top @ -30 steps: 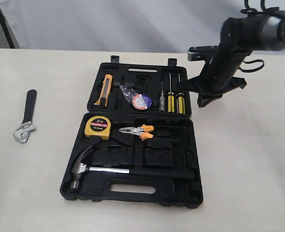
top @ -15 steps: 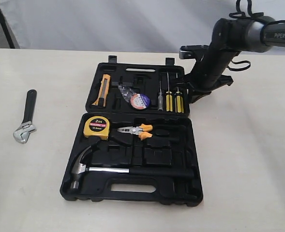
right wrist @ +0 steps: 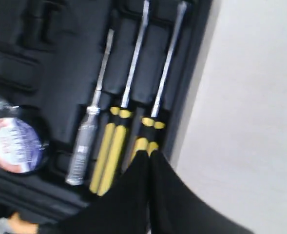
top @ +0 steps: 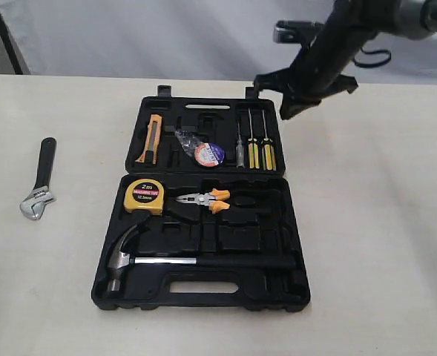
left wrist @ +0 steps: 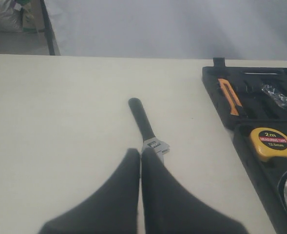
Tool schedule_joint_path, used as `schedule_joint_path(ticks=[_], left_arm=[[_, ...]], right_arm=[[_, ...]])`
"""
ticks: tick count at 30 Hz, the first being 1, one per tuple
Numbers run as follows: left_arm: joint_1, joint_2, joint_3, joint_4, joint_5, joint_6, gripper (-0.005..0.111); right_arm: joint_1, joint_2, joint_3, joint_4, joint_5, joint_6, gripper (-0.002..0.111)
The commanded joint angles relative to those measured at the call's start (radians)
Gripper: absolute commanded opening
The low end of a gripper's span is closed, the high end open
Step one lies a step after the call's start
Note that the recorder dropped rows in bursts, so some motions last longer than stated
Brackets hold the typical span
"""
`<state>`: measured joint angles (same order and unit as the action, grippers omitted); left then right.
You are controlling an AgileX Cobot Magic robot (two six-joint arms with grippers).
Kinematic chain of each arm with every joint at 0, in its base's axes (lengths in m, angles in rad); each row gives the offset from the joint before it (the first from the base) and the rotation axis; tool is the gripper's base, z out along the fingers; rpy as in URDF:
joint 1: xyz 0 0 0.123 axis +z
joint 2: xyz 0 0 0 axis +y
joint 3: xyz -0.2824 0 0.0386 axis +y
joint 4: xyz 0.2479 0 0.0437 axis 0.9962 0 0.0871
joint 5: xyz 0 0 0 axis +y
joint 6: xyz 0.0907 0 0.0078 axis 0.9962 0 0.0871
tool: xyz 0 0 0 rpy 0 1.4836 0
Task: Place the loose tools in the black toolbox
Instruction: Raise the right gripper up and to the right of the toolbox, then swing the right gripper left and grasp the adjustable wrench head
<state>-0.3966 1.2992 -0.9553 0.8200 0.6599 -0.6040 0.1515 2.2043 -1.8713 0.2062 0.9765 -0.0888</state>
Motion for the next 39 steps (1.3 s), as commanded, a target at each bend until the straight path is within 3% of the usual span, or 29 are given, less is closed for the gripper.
schedule_joint_path(ticks=[1, 5, 8, 13, 27, 30, 34, 36, 39], left_arm=[[0.003, -0.008, 0.009, -0.014, -0.017, -0.010, 0.001], [0.003, -0.008, 0.009, -0.014, -0.017, -0.010, 0.001], [0.003, -0.008, 0.009, -0.014, -0.017, -0.010, 0.001], [0.003, -0.008, 0.009, -0.014, -0.017, -0.010, 0.001], [0.003, -0.008, 0.009, -0.014, -0.017, -0.010, 0.001], [0.003, -0.008, 0.009, -0.014, -0.017, -0.010, 0.001], [0.003, -0.008, 0.009, -0.014, -0.017, -0.010, 0.001], [0.003, -0.008, 0.009, -0.014, -0.017, -0.010, 0.001], [0.003, -0.008, 0.009, -0.014, -0.017, -0.010, 0.001]], right_arm=[[0.201, -0.011, -0.096, 0.000, 0.106, 0.026, 0.000], [0.430, 0.018, -0.142, -0.031, -0.001, 0.107, 0.000], [0.524, 0.132, -0.263, -0.031, -0.028, 0.181, 0.000], [0.550, 0.274, -0.494, -0.024, 0.088, 0.203, 0.000], [0.623, 0.471, -0.730, 0.017, -0.141, 0.260, 0.001], [0.644, 0.502, -0.736, 0.017, -0.203, 0.260, 0.015], [0.650, 0.523, -0.736, 0.017, -0.256, 0.258, 0.046], [0.650, 0.534, -0.736, 0.017, -0.280, 0.264, 0.053], [0.650, 0.552, -0.736, 0.017, -0.305, 0.284, 0.053]])
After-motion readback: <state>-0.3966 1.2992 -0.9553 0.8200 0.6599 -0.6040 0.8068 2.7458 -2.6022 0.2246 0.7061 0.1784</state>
